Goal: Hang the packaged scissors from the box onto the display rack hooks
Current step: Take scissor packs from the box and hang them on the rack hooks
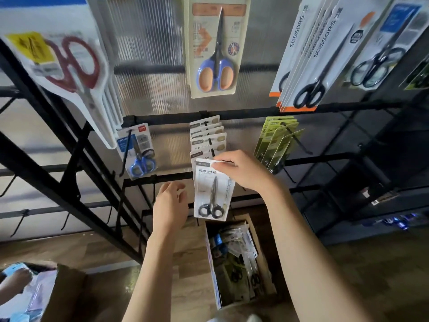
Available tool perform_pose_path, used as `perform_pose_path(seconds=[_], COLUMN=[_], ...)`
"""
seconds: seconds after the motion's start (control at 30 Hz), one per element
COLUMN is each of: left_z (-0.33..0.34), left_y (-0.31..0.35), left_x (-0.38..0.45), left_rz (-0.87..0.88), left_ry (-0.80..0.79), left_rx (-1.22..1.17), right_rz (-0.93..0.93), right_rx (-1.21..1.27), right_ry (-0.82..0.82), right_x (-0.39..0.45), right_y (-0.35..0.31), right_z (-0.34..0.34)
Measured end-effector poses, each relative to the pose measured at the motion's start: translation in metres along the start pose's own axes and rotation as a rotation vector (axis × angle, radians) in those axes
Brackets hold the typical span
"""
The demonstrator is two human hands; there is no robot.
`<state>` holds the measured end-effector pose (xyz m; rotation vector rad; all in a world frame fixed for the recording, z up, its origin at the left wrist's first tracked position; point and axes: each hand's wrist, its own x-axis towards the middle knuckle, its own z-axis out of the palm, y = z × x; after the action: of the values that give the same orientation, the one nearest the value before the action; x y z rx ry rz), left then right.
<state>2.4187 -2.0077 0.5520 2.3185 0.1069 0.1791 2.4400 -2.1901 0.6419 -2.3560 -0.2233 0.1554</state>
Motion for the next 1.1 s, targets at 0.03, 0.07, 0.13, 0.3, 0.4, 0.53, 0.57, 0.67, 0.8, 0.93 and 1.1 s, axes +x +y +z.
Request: perform_pose_path(seconds=[0.03,0.07,0.13,0.3,0.4,0.53,0.57,0.67,0.8,0.93,1.1], left_z=[0.0,0.0,0.0,0.002,0.005,0.009,0.01,0.014,0.022,0.029,0.034], left_y=[-0.002,-0.004,-0.008,-0.016,-0.019,-0.022,-0.023,-0.025,-0.024,-0.017,-0.012], left_x=[0.001,0.001,0.003,0.002,-0.002,-0.008,-0.01,-0.015,-0.022,-0.026,-0.027], left_rz=[0.005,0.009,0.015,0.015,0.021,0.026,0.022,0.022,0.003,-0.005,-0.052], left_ry=[-0.003,-0.007,-0.014,-0.045,-0.064,-0.088,-0.093,-0.107,-0.116,-0.133,-0.148], left_rx=[0.0,0.002,0.001,-0.004,0.005,0.007,0.014,0.026,0.033,0.026,0.041], right_rz=[0.004,0.007,0.018,0.127,0.192,0.191,0.178,0.126,-0.034,-0.084,-0.066], right_rx=[0.015,0.025,0.028,0.074,0.122,0.172,0.18,0.158,0.109,-0.027,-0.105], right_ry=[-0.01,-0.021,-0.039,-0.07,-0.11,-0.075,-0.02,0.194,0.282,0.277,0.267], right_x=[0.0,0.0,0.002,0.009,0.013,0.016,0.016,0.007,-0.002,0.001,0.008], right_y=[-0.001,-0.003,-0.005,-0.005,-0.009,-0.012,-0.01,0.006,0.02,0.026,0.032], right_z=[0.0,0.001,0.001,-0.002,-0.006,-0.005,-0.003,0.006,0.012,0.015,0.016])
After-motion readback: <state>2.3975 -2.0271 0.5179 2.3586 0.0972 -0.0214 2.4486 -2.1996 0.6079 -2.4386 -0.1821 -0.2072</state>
